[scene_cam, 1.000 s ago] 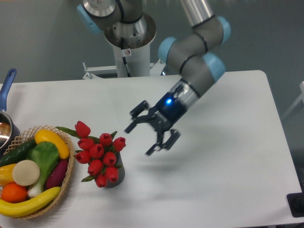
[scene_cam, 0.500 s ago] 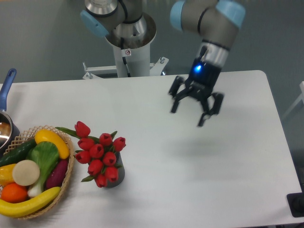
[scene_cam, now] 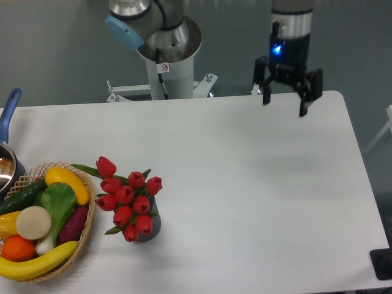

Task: Insert the flowers into the vase

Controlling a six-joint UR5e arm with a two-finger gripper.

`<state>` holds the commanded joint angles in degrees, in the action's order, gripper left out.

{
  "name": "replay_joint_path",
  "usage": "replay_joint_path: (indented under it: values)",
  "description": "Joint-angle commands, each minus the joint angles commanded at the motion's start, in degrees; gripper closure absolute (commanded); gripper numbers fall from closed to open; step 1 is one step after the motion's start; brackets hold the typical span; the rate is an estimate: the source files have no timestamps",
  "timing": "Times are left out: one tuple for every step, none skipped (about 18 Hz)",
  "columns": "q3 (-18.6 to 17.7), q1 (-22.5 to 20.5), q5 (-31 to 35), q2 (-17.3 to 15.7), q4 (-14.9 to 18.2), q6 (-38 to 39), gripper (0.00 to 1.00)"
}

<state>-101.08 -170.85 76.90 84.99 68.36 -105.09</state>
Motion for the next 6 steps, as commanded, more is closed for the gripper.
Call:
replay_joint_path:
  values:
    - [0.53,-0.7,0.44,-0.35,1.41,-2.46,0.0]
    - [0.62,-2.02,0.53,-0.53,2.38,-5.01,0.0]
    - [0.62,-3.6,0.45,-0.7,3.18,-7.39,0.0]
    - [0.62,-4.22,0.36,-0.79,3.88,-8.8,0.0]
    - [0.36,-4.31,-0.17,-1.05,3.98,-8.64,0.0]
    - [0.36,-4.49,-0.95,-1.14,3.98,-8.64,0.0]
